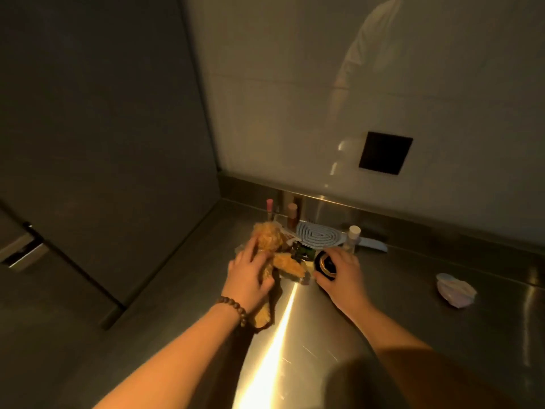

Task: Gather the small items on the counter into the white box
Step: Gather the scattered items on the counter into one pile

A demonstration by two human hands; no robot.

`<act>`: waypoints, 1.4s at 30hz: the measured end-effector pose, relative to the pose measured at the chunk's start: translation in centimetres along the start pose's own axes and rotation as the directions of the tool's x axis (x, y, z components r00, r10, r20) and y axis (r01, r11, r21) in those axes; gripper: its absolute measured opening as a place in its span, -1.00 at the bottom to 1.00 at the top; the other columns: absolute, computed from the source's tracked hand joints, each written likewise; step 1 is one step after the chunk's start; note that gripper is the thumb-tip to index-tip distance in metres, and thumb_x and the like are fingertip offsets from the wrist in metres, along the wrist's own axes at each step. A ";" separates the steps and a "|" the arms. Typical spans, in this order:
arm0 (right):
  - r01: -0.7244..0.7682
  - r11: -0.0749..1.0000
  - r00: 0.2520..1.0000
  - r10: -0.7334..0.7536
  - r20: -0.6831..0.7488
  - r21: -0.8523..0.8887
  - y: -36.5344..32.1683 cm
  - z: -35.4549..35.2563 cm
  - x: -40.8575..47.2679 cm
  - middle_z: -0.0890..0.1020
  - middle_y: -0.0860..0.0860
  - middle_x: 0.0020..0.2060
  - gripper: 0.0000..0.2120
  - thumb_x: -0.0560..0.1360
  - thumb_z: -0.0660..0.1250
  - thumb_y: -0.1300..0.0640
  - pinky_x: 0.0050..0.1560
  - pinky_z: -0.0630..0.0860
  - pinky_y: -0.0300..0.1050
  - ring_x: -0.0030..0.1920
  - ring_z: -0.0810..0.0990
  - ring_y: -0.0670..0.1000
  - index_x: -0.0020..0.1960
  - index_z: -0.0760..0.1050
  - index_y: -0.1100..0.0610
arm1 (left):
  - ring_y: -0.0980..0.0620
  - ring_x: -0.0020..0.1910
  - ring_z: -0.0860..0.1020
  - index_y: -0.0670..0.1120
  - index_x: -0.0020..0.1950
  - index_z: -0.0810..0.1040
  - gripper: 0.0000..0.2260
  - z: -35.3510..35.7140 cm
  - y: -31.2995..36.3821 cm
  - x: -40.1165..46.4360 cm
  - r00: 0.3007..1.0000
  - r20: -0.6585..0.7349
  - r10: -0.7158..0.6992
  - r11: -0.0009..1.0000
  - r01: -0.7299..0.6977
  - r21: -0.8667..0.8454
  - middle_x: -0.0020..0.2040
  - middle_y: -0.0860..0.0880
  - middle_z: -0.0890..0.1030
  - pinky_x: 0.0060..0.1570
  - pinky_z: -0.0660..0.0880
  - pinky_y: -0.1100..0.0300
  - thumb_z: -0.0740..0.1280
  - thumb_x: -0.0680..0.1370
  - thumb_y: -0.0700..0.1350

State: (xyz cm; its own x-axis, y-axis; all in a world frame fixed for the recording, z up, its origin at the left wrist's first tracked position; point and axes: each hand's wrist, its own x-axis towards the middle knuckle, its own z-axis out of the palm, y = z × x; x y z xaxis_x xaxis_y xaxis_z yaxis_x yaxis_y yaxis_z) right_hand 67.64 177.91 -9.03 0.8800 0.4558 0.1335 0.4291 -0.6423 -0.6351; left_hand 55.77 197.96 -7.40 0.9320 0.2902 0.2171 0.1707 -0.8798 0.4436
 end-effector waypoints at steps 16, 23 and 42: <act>0.003 0.999 0.998 -0.001 0.063 -0.043 -7.7 6.5 7.2 0.32 -0.06 0.41 -0.35 0.42 0.43 -0.05 0.41 0.22 -0.08 0.41 0.23 -0.01 0.45 0.29 -0.04 | -0.10 0.50 0.03 0.09 0.52 0.07 -0.42 0.3 -11.3 13.7 0.959 0.274 -0.076 0.994 0.050 0.101 0.55 -0.04 0.00 0.44 -0.05 -0.03 0.19 0.55 0.13; 0.101 0.984 0.972 -0.065 0.226 -0.149 -9.5 10.2 9.9 0.27 -0.04 0.43 -0.30 0.42 0.41 -0.14 0.47 0.24 0.00 0.43 0.25 0.04 0.47 0.24 -0.02 | -0.01 0.52 -0.08 0.03 0.53 0.03 -0.56 1.6 -12.1 13.0 0.957 0.276 -0.092 0.972 0.146 -0.183 0.55 -0.05 -0.04 0.41 -0.20 0.18 0.00 0.65 -0.06; 0.057 0.937 0.986 0.001 0.168 -0.344 -6.0 -0.6 -1.4 -0.13 0.03 0.57 -0.37 0.60 0.16 -0.04 0.52 -0.14 -0.02 0.56 -0.19 0.03 0.56 -0.08 -0.05 | -0.02 0.48 0.15 -0.06 0.52 0.14 -0.43 0.4 1.3 5.1 0.972 0.177 0.153 0.983 -0.131 -0.131 0.50 -0.07 0.21 0.45 0.09 0.10 0.17 0.57 0.12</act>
State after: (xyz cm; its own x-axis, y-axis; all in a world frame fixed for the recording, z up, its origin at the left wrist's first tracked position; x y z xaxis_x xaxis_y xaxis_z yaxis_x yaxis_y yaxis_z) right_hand 63.98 180.81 -4.93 0.8340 0.5517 0.0032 0.5224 -0.7878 -0.3263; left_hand 60.91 198.16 -6.04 0.9888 0.0809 0.1251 0.0039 -0.8534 0.5212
